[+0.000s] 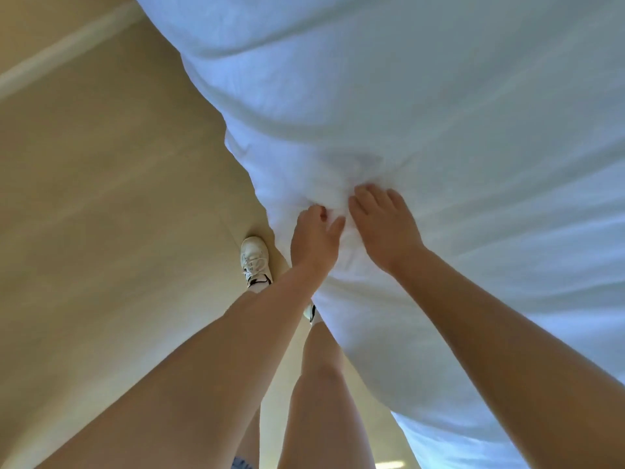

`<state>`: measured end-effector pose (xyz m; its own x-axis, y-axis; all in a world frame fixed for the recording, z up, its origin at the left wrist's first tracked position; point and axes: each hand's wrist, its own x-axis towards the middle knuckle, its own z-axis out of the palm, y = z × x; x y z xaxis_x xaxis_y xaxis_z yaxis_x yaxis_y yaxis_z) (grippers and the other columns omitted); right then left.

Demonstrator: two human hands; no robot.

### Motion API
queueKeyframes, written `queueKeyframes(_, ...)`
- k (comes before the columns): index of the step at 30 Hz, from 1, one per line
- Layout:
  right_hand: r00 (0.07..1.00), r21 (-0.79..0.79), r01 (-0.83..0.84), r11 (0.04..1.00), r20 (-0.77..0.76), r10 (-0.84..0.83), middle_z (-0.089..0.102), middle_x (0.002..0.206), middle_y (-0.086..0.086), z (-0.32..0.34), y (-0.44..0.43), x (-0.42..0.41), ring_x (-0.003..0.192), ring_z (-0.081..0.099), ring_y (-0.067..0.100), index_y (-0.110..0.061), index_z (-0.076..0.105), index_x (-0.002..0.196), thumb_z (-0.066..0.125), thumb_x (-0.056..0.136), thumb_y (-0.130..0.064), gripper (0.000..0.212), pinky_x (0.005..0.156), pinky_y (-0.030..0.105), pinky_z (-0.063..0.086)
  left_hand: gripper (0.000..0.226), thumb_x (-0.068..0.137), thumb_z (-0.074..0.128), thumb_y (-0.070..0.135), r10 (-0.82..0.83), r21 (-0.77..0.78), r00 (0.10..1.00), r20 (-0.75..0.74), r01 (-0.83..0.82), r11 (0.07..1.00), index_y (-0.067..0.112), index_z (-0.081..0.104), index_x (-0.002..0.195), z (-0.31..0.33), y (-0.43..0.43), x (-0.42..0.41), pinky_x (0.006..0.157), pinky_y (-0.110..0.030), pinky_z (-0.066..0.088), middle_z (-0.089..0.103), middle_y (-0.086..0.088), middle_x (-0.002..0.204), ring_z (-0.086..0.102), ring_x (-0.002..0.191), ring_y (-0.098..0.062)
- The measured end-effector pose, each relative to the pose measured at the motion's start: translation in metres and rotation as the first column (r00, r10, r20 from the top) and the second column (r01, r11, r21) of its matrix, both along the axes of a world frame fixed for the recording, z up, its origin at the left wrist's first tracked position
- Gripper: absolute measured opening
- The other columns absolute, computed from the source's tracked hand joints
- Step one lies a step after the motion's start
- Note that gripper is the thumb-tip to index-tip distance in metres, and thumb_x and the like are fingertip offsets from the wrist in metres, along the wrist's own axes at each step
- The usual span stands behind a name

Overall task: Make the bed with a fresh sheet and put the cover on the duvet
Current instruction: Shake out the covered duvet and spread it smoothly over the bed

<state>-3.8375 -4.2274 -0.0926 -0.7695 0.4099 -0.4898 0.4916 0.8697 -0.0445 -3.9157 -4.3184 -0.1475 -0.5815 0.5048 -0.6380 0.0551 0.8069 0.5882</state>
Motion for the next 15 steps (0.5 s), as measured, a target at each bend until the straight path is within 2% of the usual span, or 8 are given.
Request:
queueKeyframes(2, 0.983, 0.058, -0.181, 0.982, -0.021, 0.182, 0.068, 0.093, 0.011, -0.003, 0.013, -0.002, 0.093, 0.065, 0.028, -0.006, 0.071, 0.087, 0.049, 0.075, -0.002, 0.025, 0.077, 0.033, 0.051, 0.016, 0.095, 0.051, 0.025, -0.069, 0.031, 0.992, -0.108, 0.073, 0.997, 0.011, 0.059, 0.097, -0.001, -0.002, 0.003, 0.067, -0.026, 0.033, 0.057, -0.006, 0.098, 0.053, 0.089, -0.021)
queueKeyframes(4, 0.961, 0.091, -0.258, 0.962, -0.075, 0.265, 0.066, 0.072, 0.006, -0.003, 0.022, -0.008, 0.074, 0.067, 0.026, -0.01, 0.068, 0.067, 0.046, 0.068, -0.002, 0.023, 0.06, 0.027, 0.051, 0.016, 0.096, 0.051, 0.019, -0.105, 0.064, 0.973, -0.206, 0.12, 0.991, 0.006, 0.06, 0.094, 0.001, -0.003, 0.005, 0.07, -0.032, 0.036, 0.057, -0.011, 0.097, 0.051, 0.091, -0.026)
queueKeyframes(6, 0.951, 0.093, -0.262, 0.96, -0.144, 0.274, 0.066, 0.075, 0.01, 0.0, 0.023, -0.005, 0.076, 0.067, 0.028, -0.008, 0.066, 0.067, 0.045, 0.069, 0.001, 0.023, 0.062, 0.029, 0.051, 0.017, 0.096, 0.049, 0.016, -0.095, 0.112, 0.951, -0.293, 0.133, 0.985, 0.003, 0.058, 0.09, 0.009, -0.009, 0.008, 0.072, -0.035, 0.037, 0.055, -0.013, 0.093, 0.048, 0.086, -0.026)
queueKeyframes(8, 0.924, 0.051, -0.255, 0.966, -0.28, 0.259, 0.067, 0.087, 0.017, 0.002, 0.021, 0.012, 0.086, 0.067, 0.033, -0.004, 0.065, 0.074, 0.055, 0.067, 0.007, 0.017, 0.075, 0.036, 0.052, 0.019, 0.097, 0.045, 0.015, -0.013, 0.182, 0.939, -0.343, 0.08, 0.98, 0.004, 0.052, 0.083, 0.019, -0.022, 0.013, 0.065, -0.027, 0.032, 0.053, -0.008, 0.079, 0.043, 0.071, -0.011)
queueKeyframes(10, 0.904, 0.023, -0.242, 0.97, -0.358, 0.234, 0.067, 0.08, 0.016, 0.005, 0.02, 0.031, 0.078, 0.068, 0.031, -0.003, 0.065, 0.077, 0.066, 0.061, 0.011, 0.022, 0.081, 0.04, 0.052, 0.018, 0.099, 0.039, 0.017, 0.065, 0.215, 0.963, -0.262, -0.007, 0.976, 0.01, 0.042, 0.083, 0.029, -0.032, 0.021, 0.057, -0.022, 0.03, 0.056, -0.005, 0.066, 0.045, 0.06, -0.004)
queueKeyframes(12, 0.928, -0.027, -0.199, 0.98, -0.328, 0.179, 0.058, 0.053, 0.009, 0.011, 0.021, 0.043, 0.047, 0.059, 0.027, -0.002, 0.062, 0.074, 0.076, 0.049, 0.011, 0.031, 0.064, 0.031, 0.053, 0.014, 0.1, 0.034, 0.022, -0.025, 0.196, 0.991, -0.133, 0.051, 0.979, 0.015, 0.036, 0.089, 0.033, -0.035, 0.036, 0.053, -0.023, 0.039, 0.057, -0.01, 0.06, 0.057, 0.056, -0.016)
queueKeyframes(13, 0.944, -0.03, -0.189, 0.981, -0.279, 0.174, 0.052, 0.044, 0.005, 0.013, 0.023, 0.045, 0.036, 0.051, 0.026, -0.002, 0.06, 0.074, 0.079, 0.046, 0.009, 0.035, 0.052, 0.024, 0.044, 0.014, 0.101, 0.034, 0.024, -0.114, 0.17, 0.987, -0.117, 0.133, 0.976, 0.015, 0.034, 0.09, 0.033, -0.034, 0.046, 0.055, -0.032, 0.043, 0.055, -0.012, 0.059, 0.058, 0.056, -0.026)
queueKeyframes(15, 0.967, -0.025, -0.247, 0.969, -0.072, 0.245, 0.055, 0.049, 0.003, 0.016, 0.026, 0.047, 0.04, 0.053, 0.026, -0.004, 0.058, 0.088, 0.073, 0.061, 0.002, 0.031, 0.05, 0.022, 0.029, 0.017, 0.1, 0.037, 0.027, -0.255, 0.086, 0.964, -0.073, 0.261, 0.961, 0.014, 0.036, 0.089, 0.029, -0.036, 0.069, 0.057, -0.038, 0.04, 0.05, -0.009, 0.063, 0.054, 0.061, -0.033)
